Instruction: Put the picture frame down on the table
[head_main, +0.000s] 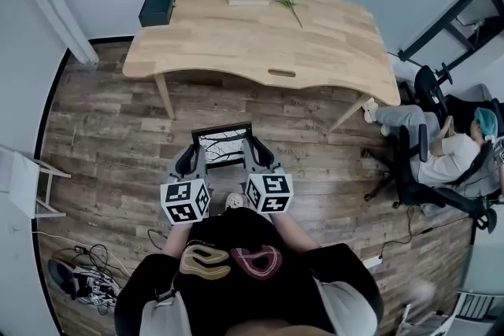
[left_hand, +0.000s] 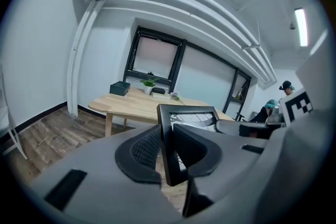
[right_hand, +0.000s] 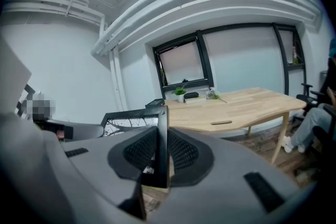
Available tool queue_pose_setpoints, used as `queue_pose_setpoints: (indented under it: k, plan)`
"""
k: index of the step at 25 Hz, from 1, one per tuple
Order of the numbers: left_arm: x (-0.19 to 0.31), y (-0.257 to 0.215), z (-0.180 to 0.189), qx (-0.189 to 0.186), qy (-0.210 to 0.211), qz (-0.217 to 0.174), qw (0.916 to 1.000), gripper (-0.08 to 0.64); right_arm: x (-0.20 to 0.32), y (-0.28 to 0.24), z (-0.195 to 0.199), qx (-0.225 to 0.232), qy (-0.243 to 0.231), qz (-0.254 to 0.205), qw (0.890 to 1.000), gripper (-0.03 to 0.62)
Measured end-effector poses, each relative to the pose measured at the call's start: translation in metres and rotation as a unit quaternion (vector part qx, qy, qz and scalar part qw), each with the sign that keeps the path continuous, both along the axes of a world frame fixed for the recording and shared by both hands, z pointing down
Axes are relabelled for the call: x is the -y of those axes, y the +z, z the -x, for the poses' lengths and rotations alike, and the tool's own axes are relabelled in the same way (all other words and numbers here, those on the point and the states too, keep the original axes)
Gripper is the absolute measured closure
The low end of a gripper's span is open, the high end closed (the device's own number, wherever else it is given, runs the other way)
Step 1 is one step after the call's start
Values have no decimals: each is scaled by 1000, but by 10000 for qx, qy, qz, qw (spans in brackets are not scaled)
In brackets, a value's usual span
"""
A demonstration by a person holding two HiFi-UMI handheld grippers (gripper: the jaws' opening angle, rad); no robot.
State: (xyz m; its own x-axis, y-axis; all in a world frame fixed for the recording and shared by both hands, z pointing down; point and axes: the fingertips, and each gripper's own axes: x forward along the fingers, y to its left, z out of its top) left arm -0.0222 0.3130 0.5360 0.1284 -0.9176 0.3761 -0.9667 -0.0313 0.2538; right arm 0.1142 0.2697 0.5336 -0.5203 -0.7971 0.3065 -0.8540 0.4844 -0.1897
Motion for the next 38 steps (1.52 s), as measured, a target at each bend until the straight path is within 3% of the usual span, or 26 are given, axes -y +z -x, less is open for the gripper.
queue_pose_setpoints:
  k: [13,25,31,38]
  plan:
    - [29,3,-35,114,67,77,9999,477,26,5,-36,92,73,65,9999,518]
    - [71,7,-51,56,506,-6,9987,477,57,11,-55,171,484,142,9986,518]
    - [109,7,-41,16,627,20,9980,477,91,12,-46,146,630,213,9977,518]
    - [163,7,-5,-59,714,48,9974,477,143,5,-10,29,672,157,9976,518]
